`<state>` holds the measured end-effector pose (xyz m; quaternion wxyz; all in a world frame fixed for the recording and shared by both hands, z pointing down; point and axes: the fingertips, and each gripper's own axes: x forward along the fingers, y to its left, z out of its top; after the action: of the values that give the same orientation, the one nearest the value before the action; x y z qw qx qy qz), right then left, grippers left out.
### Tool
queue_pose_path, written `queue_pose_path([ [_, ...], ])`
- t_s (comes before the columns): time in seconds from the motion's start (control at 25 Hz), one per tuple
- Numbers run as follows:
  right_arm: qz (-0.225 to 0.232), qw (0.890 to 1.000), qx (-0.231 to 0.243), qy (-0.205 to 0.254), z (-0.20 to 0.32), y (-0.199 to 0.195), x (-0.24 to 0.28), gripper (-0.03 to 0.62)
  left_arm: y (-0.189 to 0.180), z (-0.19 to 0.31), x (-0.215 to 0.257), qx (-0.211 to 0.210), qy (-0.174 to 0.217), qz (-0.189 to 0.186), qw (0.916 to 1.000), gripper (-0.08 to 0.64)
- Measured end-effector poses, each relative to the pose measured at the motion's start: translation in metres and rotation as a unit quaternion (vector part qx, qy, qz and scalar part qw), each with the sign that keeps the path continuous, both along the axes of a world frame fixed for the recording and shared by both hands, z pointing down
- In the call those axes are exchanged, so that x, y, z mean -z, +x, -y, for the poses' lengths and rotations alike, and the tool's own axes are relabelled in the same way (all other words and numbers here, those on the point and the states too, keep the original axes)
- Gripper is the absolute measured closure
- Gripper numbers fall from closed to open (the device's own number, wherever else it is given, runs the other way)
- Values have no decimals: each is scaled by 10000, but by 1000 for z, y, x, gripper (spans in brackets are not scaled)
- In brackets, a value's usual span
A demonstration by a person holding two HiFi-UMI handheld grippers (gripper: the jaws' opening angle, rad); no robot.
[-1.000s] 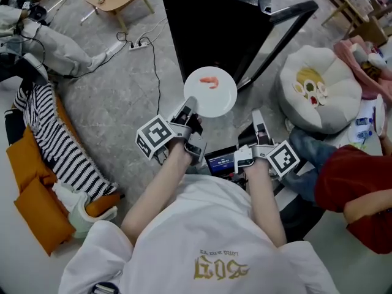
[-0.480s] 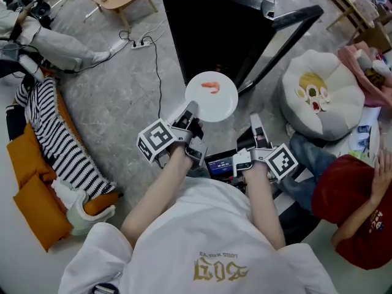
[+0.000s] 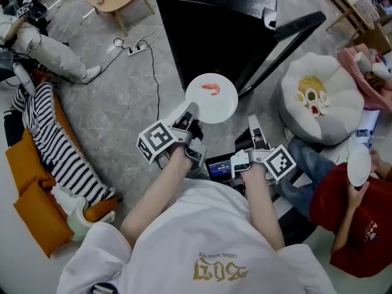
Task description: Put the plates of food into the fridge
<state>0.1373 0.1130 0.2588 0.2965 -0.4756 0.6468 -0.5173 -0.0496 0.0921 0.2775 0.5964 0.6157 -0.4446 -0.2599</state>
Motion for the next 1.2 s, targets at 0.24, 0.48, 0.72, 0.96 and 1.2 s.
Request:
queue_pose_path([
  [0.24, -8, 10000, 2, -21, 26, -7, -2, 583, -3, 27, -3, -41, -48, 5, 10000, 541],
  [0.48, 17, 10000, -33, -1, 51, -8, -2, 583, -5, 53, -4, -72, -82, -49, 9999, 541],
  [0.72, -21, 9997, -237, -32, 70, -9, -5, 583, -10, 74, -6, -137, -94, -50, 9999, 541],
  [0.96, -53, 9994, -324, -50, 89, -19, -6, 583, -25, 95, -13, -167, -195, 27, 9997, 541],
  [1.2, -118, 9991, -395, -107, 108, -25, -12, 583, -29, 117, -14, -314, -183, 41, 9993, 541],
])
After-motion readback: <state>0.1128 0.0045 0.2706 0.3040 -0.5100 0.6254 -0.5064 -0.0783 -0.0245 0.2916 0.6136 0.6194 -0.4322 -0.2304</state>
